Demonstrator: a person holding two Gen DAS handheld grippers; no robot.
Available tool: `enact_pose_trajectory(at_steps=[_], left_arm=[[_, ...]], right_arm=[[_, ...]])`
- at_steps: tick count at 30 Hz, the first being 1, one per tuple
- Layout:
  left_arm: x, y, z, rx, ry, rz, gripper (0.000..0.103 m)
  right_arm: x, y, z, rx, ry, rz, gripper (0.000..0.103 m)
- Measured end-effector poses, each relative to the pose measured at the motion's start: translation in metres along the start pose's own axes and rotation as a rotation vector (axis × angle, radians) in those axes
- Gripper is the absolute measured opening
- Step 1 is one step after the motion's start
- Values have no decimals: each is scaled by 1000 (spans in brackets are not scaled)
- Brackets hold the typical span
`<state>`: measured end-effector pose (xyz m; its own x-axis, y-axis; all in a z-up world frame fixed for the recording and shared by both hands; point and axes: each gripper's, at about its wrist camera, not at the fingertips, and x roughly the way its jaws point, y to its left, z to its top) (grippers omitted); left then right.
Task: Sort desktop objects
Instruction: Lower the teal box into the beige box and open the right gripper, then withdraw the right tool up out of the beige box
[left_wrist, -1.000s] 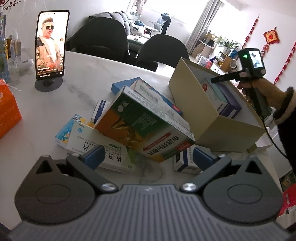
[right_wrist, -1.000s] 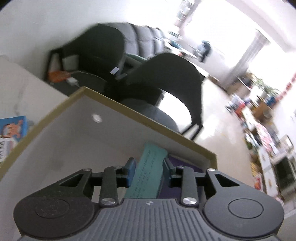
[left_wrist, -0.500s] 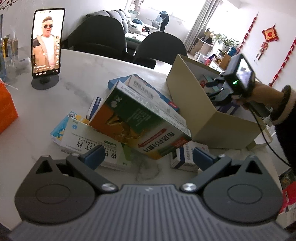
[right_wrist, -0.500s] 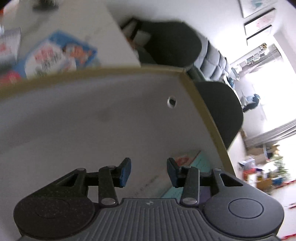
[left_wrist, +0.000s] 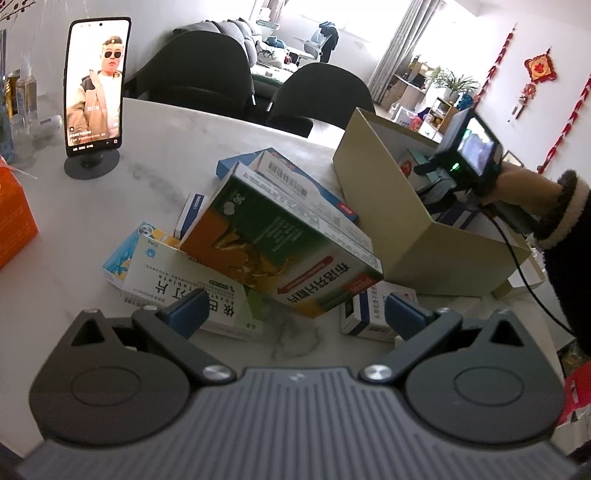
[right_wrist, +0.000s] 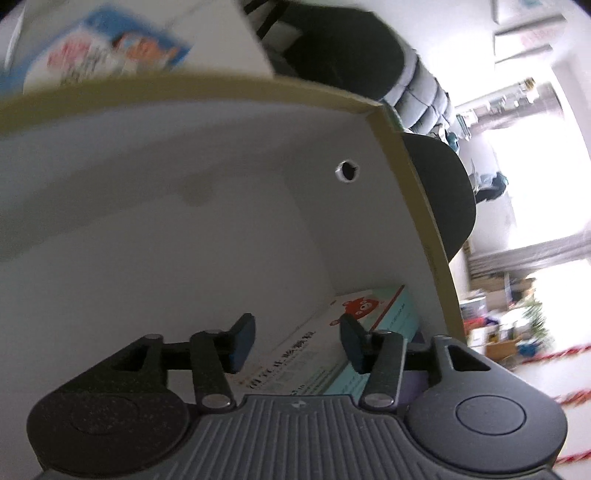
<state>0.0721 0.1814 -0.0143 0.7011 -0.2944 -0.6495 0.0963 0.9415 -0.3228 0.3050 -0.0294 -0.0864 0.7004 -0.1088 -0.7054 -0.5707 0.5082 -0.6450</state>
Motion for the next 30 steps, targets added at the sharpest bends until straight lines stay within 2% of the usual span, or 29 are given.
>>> enact_pose_trajectory(at_steps=[4,8,11,14,23,26,30], left_arm=[[1,0,3,9,1,-15,103],[0,1,6,12,0,-8,103],[-1,4,7,9,-3,-8,103],[0,7,7,-3,-3,3,103],[6,10,19,-89,8,8,103],[8,5,26,-100,6,-3,103],[13,-1,33,-119,2,-4,103]], right_arm=[[-16,-26,2,200,-39,100,66],[-36,-47,-1,390,-91,178,80],[-48,-63,-6,538,-111,252,83],[-75,-63,-26,662,-163,290,87],[-141,-75,-72,1026,-425,351,100],[-157,-72,-86,1095,-476,316,102],[-174,-63,-99,1114,-517,297,102]])
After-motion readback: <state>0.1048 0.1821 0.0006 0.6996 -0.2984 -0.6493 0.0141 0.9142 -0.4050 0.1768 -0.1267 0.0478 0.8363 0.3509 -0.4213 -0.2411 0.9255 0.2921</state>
